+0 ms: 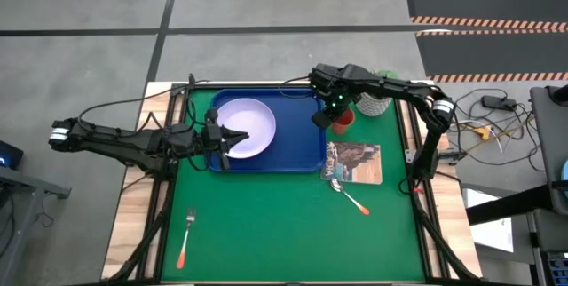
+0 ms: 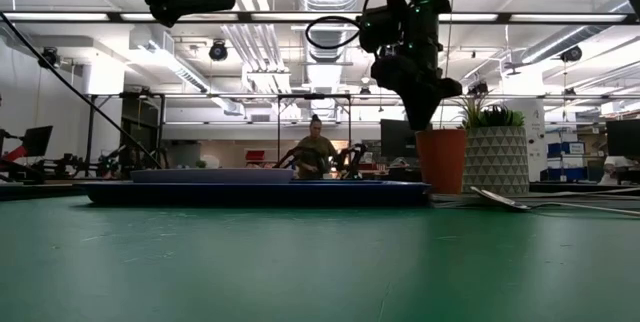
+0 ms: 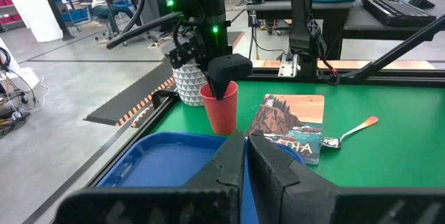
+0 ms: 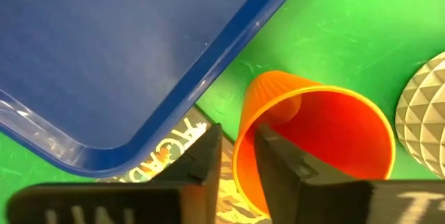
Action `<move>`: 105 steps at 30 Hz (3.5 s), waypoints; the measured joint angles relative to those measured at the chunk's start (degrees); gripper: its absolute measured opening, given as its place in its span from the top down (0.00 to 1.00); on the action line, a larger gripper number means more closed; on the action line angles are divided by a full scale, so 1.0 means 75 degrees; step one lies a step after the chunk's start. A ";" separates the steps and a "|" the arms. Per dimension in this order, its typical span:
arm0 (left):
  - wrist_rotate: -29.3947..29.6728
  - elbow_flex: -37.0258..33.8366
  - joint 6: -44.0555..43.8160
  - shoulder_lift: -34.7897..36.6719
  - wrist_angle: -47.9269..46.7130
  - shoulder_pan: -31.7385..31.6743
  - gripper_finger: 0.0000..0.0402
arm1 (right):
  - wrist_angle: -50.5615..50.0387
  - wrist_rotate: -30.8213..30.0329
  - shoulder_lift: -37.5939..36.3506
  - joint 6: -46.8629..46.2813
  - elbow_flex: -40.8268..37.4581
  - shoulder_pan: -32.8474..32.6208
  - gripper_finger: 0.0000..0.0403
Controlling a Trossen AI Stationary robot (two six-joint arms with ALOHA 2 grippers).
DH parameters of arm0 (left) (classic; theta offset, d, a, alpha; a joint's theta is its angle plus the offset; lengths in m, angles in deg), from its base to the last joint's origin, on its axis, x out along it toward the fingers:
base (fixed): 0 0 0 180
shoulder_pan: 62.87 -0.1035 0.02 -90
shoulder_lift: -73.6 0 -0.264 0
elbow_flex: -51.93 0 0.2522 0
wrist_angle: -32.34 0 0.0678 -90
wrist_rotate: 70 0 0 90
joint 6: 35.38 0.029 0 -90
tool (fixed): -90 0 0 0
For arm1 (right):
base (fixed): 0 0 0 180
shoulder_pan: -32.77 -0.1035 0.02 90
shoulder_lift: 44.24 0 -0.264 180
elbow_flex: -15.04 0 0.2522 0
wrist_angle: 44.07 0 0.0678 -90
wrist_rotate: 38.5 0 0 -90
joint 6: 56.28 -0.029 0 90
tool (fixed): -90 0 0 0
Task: Pick and place plate/cup/fork/spoon on tray
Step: Put the orange cup on the top right of the blue serving tray
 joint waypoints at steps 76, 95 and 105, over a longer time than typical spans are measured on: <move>0.0002 -0.0001 -0.0001 0.0000 -0.0010 0.0001 1.00 | 0.1124 -0.0208 0.0000 -0.0018 -0.1137 0.0003 0.98; -0.0001 -0.0003 -0.0001 0.0000 -0.0009 0.0001 1.00 | 0.0478 -0.0198 -0.0050 0.0085 -0.0326 0.0000 0.98; 0.0001 -0.0003 -0.0001 0.0001 0.0000 0.0001 1.00 | 0.0129 -0.0219 -0.0050 0.0248 0.0244 0.0000 0.98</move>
